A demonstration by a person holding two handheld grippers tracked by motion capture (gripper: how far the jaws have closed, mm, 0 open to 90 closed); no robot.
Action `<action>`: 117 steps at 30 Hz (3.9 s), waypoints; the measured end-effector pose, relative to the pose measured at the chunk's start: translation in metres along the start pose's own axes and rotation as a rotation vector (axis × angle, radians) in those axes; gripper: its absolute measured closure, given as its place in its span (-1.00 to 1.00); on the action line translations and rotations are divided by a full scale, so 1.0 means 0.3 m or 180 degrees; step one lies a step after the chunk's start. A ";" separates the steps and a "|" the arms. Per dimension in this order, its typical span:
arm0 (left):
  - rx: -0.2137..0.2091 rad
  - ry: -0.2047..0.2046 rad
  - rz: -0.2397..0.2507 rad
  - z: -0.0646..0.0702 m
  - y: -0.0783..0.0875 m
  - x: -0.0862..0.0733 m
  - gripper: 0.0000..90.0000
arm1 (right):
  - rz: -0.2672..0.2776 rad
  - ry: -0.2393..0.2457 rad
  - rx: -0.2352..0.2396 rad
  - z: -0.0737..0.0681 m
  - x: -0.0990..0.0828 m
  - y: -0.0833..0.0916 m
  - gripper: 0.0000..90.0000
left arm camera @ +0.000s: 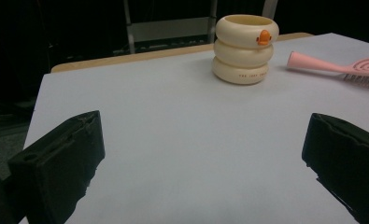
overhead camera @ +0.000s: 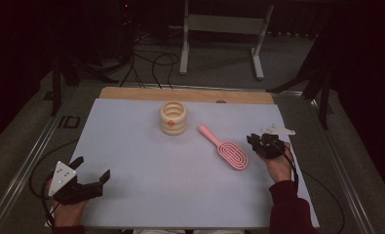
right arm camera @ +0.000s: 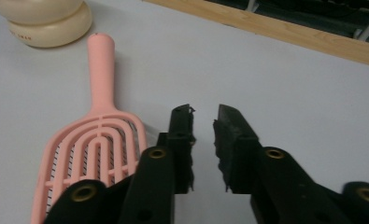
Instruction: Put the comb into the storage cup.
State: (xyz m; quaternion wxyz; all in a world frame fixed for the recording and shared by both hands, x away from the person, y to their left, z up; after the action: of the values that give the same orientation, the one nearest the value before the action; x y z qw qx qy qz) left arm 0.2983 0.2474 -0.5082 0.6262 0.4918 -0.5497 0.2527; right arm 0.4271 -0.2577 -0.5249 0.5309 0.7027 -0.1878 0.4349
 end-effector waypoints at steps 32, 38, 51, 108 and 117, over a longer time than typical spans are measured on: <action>-0.0012 0.0013 0.0005 0.001 -0.001 -0.002 -1.00 | -0.0408 0.0365 0.0090 -0.067 -0.084 -0.025 1.00; -0.0004 0.0012 0.0006 0.003 -0.002 -0.002 -1.00 | -0.0424 0.0443 0.0093 -0.080 -0.095 -0.014 1.00; -0.0008 -0.0006 -0.0007 0.008 -0.006 -0.003 -1.00 | -0.0460 0.0531 0.0022 -0.078 -0.135 0.007 1.00; -0.0024 -0.0021 -0.0023 0.011 -0.008 -0.006 -1.00 | -0.0657 0.1168 0.0595 -0.470 -0.151 -0.108 1.00; -0.0018 -0.0011 -0.0015 0.008 -0.006 -0.005 -1.00 | -0.0635 0.1089 0.0551 -0.488 -0.105 -0.168 1.00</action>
State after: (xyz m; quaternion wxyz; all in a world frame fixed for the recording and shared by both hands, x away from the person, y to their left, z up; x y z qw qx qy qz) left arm 0.2985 0.2448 -0.5106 0.6272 0.4917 -0.5504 0.2487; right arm 0.3858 -0.1124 -0.5714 0.5331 0.6767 0.0136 0.5077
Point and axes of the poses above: each handheld gripper's, and its own axes: y roughly backward along the jaws, x roughly out of its top, z roughly to its right, the point moved 9 cm from there along -y, roughly forward along the jaws, and after that the axes turned 6 degrees about -y, right-handed, at the moved point
